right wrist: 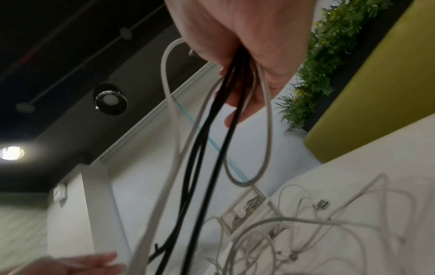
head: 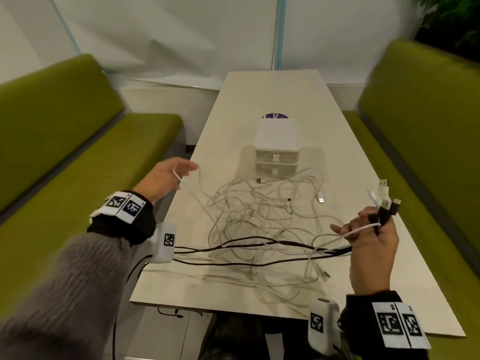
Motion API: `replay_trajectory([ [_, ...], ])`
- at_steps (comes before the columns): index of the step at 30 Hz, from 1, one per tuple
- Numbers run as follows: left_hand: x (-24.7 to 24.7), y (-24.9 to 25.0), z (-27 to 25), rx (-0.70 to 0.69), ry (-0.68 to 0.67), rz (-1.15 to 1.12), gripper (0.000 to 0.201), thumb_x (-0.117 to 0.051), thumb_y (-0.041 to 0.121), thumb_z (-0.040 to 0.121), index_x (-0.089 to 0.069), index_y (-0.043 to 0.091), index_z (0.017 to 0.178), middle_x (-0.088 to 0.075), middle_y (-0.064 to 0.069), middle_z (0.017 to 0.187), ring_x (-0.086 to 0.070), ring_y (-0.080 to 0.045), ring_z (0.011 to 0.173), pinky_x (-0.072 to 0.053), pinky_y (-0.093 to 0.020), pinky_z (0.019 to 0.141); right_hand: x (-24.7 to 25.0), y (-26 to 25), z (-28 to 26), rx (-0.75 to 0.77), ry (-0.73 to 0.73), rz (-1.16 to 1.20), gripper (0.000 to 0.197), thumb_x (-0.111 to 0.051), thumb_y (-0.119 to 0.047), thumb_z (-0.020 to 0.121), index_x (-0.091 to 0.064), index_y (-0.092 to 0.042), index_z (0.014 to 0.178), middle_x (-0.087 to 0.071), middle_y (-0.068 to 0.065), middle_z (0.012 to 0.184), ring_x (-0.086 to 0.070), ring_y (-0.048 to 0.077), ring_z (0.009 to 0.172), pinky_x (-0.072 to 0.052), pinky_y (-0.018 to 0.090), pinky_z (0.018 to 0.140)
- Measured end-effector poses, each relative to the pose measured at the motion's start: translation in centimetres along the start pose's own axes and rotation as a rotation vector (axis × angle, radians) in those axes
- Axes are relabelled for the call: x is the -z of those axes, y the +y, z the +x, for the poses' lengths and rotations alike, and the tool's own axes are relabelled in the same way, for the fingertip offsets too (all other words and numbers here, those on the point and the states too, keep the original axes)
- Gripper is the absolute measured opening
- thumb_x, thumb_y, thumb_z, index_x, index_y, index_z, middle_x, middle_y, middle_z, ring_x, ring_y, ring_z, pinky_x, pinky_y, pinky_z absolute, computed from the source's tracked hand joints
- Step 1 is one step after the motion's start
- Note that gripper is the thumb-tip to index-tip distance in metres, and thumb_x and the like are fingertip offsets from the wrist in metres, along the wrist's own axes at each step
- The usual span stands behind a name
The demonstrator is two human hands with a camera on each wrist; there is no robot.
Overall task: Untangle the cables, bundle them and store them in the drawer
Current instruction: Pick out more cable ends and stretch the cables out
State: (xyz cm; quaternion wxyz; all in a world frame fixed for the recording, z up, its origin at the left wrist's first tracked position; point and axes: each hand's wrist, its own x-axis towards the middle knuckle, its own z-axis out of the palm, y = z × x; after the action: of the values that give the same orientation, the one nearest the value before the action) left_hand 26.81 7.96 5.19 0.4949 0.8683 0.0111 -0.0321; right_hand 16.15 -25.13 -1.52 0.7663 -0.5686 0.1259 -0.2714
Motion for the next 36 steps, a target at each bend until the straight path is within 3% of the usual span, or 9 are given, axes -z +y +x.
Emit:
replay_trajectory([
  [3, -0.8, -1.1, -0.2, 0.075, -0.212, 0.169, 0.059, -0.027, -0.020, 0.075, -0.063, 0.011, 0.110, -0.064, -0.003, 0.118, -0.054, -0.021, 0.115, -0.043, -0.036, 0.086, -0.2, -0.5, 0.0, 0.019, -0.022, 0.100, 0.030, -0.033, -0.001, 0.101, -0.046, -0.019, 0.082, -0.041, -0.008, 0.054, -0.040, 0.007, 0.045, -0.056, 0.026, 0.055],
  [6, -1.1, -1.2, -0.4, 0.092, -0.179, 0.100, 0.054, -0.030, -0.016, 0.079, -0.063, 0.012, 0.111, -0.065, -0.003, 0.117, -0.053, -0.022, 0.117, -0.043, -0.032, 0.082, -0.1, -0.8, -0.1, 0.021, -0.041, 0.144, 0.027, -0.035, -0.009, 0.102, -0.046, -0.020, 0.080, -0.038, -0.010, 0.050, -0.034, 0.005, 0.042, -0.043, 0.019, 0.043],
  [11, -1.3, 2.4, -0.9, -0.067, -0.178, -0.175, 0.045, -0.059, 0.038, 0.070, -0.063, 0.022, 0.112, -0.067, 0.007, 0.115, -0.057, -0.011, 0.112, -0.045, -0.038, 0.091, -1.3, -0.5, -0.4, -0.077, -0.137, 0.181, 0.032, -0.037, -0.012, 0.100, -0.054, -0.022, 0.075, -0.043, -0.007, 0.059, -0.036, 0.001, 0.045, -0.026, 0.012, 0.039],
  [19, -0.8, 9.0, 1.6, -0.458, -0.004, -0.345, 0.051, -0.044, 0.000, 0.066, -0.062, 0.027, 0.105, -0.059, 0.007, 0.125, -0.047, -0.006, 0.123, -0.045, -0.027, 0.078, -0.1, 0.5, -0.1, 0.019, -0.045, 0.168, 0.019, -0.054, -0.005, 0.091, -0.053, -0.023, 0.086, -0.052, -0.014, 0.077, -0.041, 0.000, 0.057, -0.031, 0.011, 0.045],
  [25, 0.1, 8.9, 3.1, -0.368, -0.076, -0.258, 0.048, -0.037, -0.009, 0.078, -0.065, 0.024, 0.098, -0.063, 0.002, 0.122, -0.056, -0.008, 0.113, -0.044, -0.033, 0.082, 0.2, 0.5, -0.1, 0.051, 0.026, 0.165, 0.035, -0.035, 0.011, 0.096, -0.049, -0.021, 0.091, -0.046, -0.008, 0.082, -0.036, 0.007, 0.066, -0.030, 0.015, 0.052],
  [28, -0.3, 8.2, 4.1, -0.336, -0.017, -0.138, 0.051, -0.035, -0.008, 0.078, -0.063, 0.026, 0.102, -0.060, -0.001, 0.122, -0.053, -0.008, 0.103, -0.043, -0.029, 0.079, -0.2, -0.2, -0.6, 0.068, 0.006, 0.189, 0.012, -0.051, -0.008, 0.088, -0.048, -0.020, 0.087, -0.043, -0.005, 0.079, -0.037, 0.005, 0.060, -0.028, 0.015, 0.048],
  [31, -0.8, 7.5, 5.6, -0.296, 0.080, 0.039, 0.059, -0.032, -0.018, 0.075, -0.059, 0.019, 0.112, -0.053, -0.002, 0.105, -0.047, -0.007, 0.082, -0.043, -0.018, 0.071, -0.4, -1.4, -0.7, 0.010, 0.025, 0.238, 0.028, -0.061, -0.035, 0.062, -0.047, -0.019, 0.081, -0.041, -0.009, 0.065, -0.037, 0.002, 0.051, -0.026, 0.013, 0.042],
  [33, -0.8, 5.8, 6.4, -0.240, -0.052, 0.276, 0.062, -0.030, -0.021, 0.074, -0.060, 0.018, 0.111, -0.053, -0.002, 0.106, -0.049, -0.012, 0.079, -0.041, -0.009, 0.063, -0.3, -1.5, -0.7, 0.037, 0.038, 0.245, 0.013, -0.058, -0.025, 0.077, -0.047, -0.019, 0.081, -0.040, -0.012, 0.057, -0.036, 0.001, 0.047, -0.026, 0.011, 0.040],
  [36, -0.9, 2.0, 6.9, -0.211, -0.230, 0.508, 0.056, -0.039, -0.016, 0.080, -0.060, 0.033, 0.095, -0.057, -0.013, 0.122, -0.052, -0.028, 0.114, -0.041, -0.028, 0.097, -0.1, -1.2, -0.6, 0.038, 0.077, 0.217, 0.020, -0.041, -0.012, 0.098, -0.048, -0.021, 0.080, -0.038, -0.011, 0.053, -0.033, 0.002, 0.044, -0.024, 0.011, 0.040],
])
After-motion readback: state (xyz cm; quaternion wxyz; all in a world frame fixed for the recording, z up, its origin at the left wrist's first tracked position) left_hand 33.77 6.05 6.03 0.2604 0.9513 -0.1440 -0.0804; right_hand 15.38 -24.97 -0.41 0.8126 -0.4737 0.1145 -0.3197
